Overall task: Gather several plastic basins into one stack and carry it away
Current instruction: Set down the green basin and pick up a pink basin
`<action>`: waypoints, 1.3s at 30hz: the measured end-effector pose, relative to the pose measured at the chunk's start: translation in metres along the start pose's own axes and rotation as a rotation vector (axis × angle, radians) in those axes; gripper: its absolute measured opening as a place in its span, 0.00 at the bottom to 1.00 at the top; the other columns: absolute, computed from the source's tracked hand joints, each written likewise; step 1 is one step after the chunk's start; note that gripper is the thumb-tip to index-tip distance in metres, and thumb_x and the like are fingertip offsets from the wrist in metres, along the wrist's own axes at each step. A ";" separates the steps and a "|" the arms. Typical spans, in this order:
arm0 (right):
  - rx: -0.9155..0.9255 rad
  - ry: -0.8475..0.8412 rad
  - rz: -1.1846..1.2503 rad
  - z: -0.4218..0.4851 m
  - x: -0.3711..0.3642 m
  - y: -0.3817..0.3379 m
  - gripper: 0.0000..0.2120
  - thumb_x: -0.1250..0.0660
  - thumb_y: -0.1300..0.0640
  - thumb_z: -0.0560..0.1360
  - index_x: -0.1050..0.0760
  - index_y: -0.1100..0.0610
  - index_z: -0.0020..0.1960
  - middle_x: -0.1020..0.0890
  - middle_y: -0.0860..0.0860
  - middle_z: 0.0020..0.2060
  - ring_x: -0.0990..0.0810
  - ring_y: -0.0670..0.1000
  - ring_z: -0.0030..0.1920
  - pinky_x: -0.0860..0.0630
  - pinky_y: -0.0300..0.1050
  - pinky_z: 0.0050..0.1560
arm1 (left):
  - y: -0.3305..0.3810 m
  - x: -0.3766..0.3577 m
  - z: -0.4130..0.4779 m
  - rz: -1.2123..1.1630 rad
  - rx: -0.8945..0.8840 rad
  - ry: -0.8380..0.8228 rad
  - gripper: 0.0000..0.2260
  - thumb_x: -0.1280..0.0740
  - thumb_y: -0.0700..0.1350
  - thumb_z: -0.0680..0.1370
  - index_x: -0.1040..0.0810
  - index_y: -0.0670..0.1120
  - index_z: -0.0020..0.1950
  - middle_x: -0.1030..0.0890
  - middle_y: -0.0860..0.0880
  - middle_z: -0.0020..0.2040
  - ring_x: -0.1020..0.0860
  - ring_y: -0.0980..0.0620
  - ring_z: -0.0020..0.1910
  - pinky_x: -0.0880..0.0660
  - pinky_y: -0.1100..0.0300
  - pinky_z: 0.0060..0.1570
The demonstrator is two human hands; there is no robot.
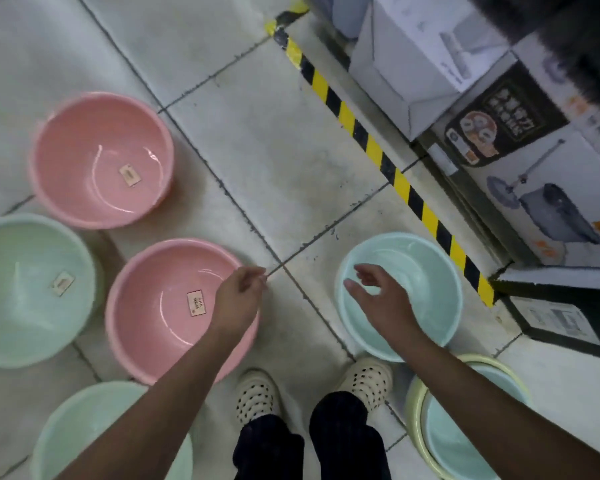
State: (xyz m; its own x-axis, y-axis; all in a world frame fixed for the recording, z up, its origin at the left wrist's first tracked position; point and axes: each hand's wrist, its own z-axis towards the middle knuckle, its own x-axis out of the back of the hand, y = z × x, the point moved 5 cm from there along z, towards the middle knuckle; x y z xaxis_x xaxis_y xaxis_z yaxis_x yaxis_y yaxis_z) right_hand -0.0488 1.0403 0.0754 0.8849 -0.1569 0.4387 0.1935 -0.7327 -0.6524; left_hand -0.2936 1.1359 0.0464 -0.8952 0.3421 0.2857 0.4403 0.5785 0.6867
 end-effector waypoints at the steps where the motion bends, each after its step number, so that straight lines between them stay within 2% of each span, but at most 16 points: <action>1: 0.037 -0.050 -0.032 -0.005 -0.017 -0.020 0.17 0.30 0.49 0.76 0.24 0.50 0.63 0.21 0.43 0.55 0.24 0.42 0.57 0.31 0.33 0.53 | -0.003 0.024 -0.011 0.015 -0.002 0.040 0.07 0.35 0.39 0.80 0.20 0.49 0.52 0.16 0.50 0.50 0.18 0.50 0.51 0.24 0.54 0.56; 5: 0.152 -0.177 -0.191 -0.015 -0.083 -0.078 0.18 0.30 0.48 0.75 0.25 0.49 0.64 0.22 0.45 0.57 0.24 0.44 0.58 0.26 0.43 0.58 | -0.031 0.118 -0.039 -0.012 0.045 0.227 0.08 0.35 0.42 0.79 0.20 0.53 0.53 0.16 0.52 0.50 0.18 0.51 0.52 0.22 0.49 0.57; 7: 0.169 -0.241 -0.278 -0.012 -0.116 -0.091 0.19 0.30 0.48 0.76 0.26 0.50 0.66 0.23 0.45 0.58 0.25 0.44 0.58 0.27 0.42 0.58 | -0.056 0.159 -0.047 -0.038 0.099 0.340 0.07 0.34 0.42 0.79 0.20 0.54 0.51 0.16 0.52 0.48 0.18 0.49 0.51 0.22 0.49 0.57; 13: 0.093 -0.294 -0.420 0.009 -0.191 -0.067 0.21 0.30 0.50 0.76 0.26 0.54 0.67 0.21 0.52 0.61 0.23 0.49 0.57 0.30 0.42 0.54 | -0.153 0.236 -0.059 -0.109 0.301 0.636 0.09 0.34 0.42 0.78 0.20 0.43 0.57 0.18 0.48 0.49 0.20 0.45 0.53 0.29 0.57 0.52; 15: 0.079 -0.297 -0.453 0.021 -0.211 -0.053 0.23 0.30 0.49 0.76 0.28 0.54 0.69 0.22 0.54 0.62 0.24 0.51 0.59 0.29 0.43 0.55 | -0.191 0.242 -0.056 -0.149 0.362 0.679 0.12 0.33 0.44 0.78 0.21 0.42 0.60 0.18 0.46 0.54 0.21 0.44 0.57 0.31 0.58 0.53; 19: 0.077 -0.277 -0.553 0.050 -0.255 -0.023 0.34 0.29 0.49 0.76 0.38 0.55 0.77 0.29 0.55 0.72 0.28 0.57 0.69 0.30 0.52 0.66 | -0.259 0.238 -0.032 -0.177 0.445 0.625 0.26 0.30 0.46 0.77 0.31 0.41 0.73 0.25 0.42 0.67 0.25 0.44 0.65 0.33 0.57 0.59; 21: 0.034 -0.270 -0.548 0.062 -0.275 -0.007 0.36 0.30 0.52 0.77 0.43 0.56 0.78 0.30 0.57 0.72 0.28 0.59 0.68 0.30 0.51 0.64 | -0.285 0.231 -0.015 -0.196 0.455 0.560 0.29 0.29 0.46 0.76 0.35 0.41 0.75 0.25 0.43 0.68 0.25 0.44 0.65 0.32 0.56 0.62; 24: -0.023 -0.283 -0.547 0.078 -0.297 0.015 0.33 0.31 0.55 0.77 0.43 0.57 0.76 0.26 0.58 0.66 0.24 0.61 0.62 0.28 0.49 0.58 | -0.316 0.220 0.004 -0.212 0.446 0.518 0.25 0.29 0.42 0.75 0.30 0.43 0.71 0.21 0.47 0.59 0.23 0.46 0.58 0.30 0.58 0.56; 26: -0.033 -0.278 -0.586 0.089 -0.302 0.026 0.29 0.31 0.55 0.77 0.41 0.57 0.72 0.25 0.57 0.62 0.23 0.60 0.55 0.23 0.54 0.57 | -0.327 0.218 0.013 -0.200 0.427 0.545 0.22 0.30 0.40 0.73 0.27 0.44 0.66 0.21 0.49 0.52 0.21 0.46 0.54 0.29 0.59 0.51; 28: -0.036 -0.263 -0.602 0.097 -0.303 0.030 0.28 0.30 0.55 0.76 0.39 0.58 0.70 0.25 0.57 0.59 0.22 0.60 0.53 0.21 0.62 0.55 | -0.330 0.218 0.021 -0.151 0.402 0.547 0.19 0.30 0.39 0.73 0.25 0.43 0.63 0.21 0.49 0.49 0.21 0.45 0.51 0.29 0.59 0.49; 34: 0.069 -0.158 -0.571 0.093 -0.288 0.013 0.21 0.32 0.58 0.76 0.35 0.59 0.65 0.24 0.56 0.52 0.22 0.62 0.53 0.21 0.64 0.54 | -0.315 0.216 0.030 -0.044 0.305 0.470 0.16 0.34 0.41 0.74 0.24 0.43 0.62 0.17 0.43 0.53 0.20 0.40 0.51 0.23 0.49 0.54; 39: 0.056 -0.123 -0.537 0.072 -0.266 -0.008 0.20 0.33 0.59 0.75 0.34 0.55 0.64 0.22 0.56 0.53 0.22 0.63 0.53 0.22 0.66 0.53 | -0.292 0.216 0.010 -0.103 0.275 0.491 0.15 0.35 0.39 0.75 0.24 0.44 0.62 0.18 0.45 0.52 0.21 0.43 0.49 0.26 0.55 0.48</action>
State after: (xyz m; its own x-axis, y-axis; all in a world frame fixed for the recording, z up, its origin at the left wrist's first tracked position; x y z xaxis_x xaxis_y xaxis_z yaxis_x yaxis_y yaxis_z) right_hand -0.2550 1.1353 -0.0803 0.6979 0.3104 0.6454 0.6506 -0.6515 -0.3902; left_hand -0.6152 1.0484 -0.0988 -0.8331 -0.0722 0.5484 0.2921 0.7845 0.5471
